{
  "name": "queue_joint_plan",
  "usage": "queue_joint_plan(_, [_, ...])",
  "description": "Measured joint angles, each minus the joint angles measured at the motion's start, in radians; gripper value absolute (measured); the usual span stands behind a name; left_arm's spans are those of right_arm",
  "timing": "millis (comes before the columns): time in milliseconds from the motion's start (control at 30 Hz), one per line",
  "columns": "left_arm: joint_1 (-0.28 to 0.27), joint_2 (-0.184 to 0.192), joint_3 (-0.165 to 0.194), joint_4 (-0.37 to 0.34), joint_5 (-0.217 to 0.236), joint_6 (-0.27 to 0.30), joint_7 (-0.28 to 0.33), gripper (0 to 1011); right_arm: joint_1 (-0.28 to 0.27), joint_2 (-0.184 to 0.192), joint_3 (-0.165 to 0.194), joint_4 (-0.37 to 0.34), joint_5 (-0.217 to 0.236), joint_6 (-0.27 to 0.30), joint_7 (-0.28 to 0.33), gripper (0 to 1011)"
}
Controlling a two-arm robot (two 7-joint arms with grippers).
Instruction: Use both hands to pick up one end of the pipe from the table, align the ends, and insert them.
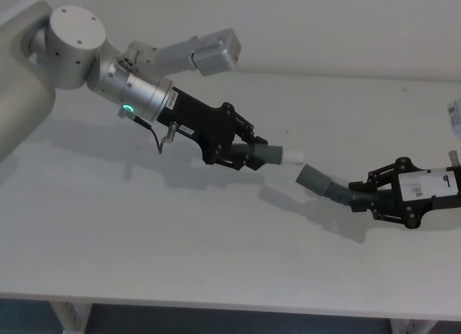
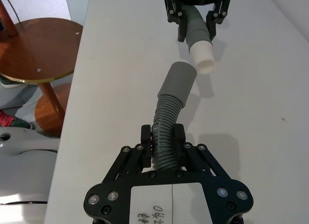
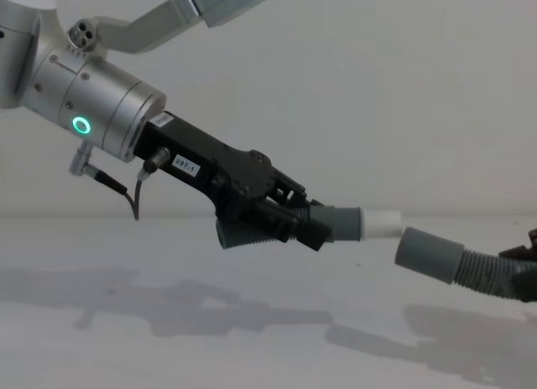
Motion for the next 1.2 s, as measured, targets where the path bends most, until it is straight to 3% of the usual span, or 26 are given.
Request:
queue_joint_plan(533, [-0.009, -0.007, 0.015, 0.022, -0.016, 0.004, -0.017, 358, 0.013, 0.000, -0.014, 0.015, 0.003, 0.010, -0.010, 263])
queue_joint_plan(1200, [-0.029, -0.051, 0.049, 0.120, -0.029, -0.026, -0.053, 358, 0.042, -0.011, -0.027, 0.044, 0.027, 0.015, 0.002, 263])
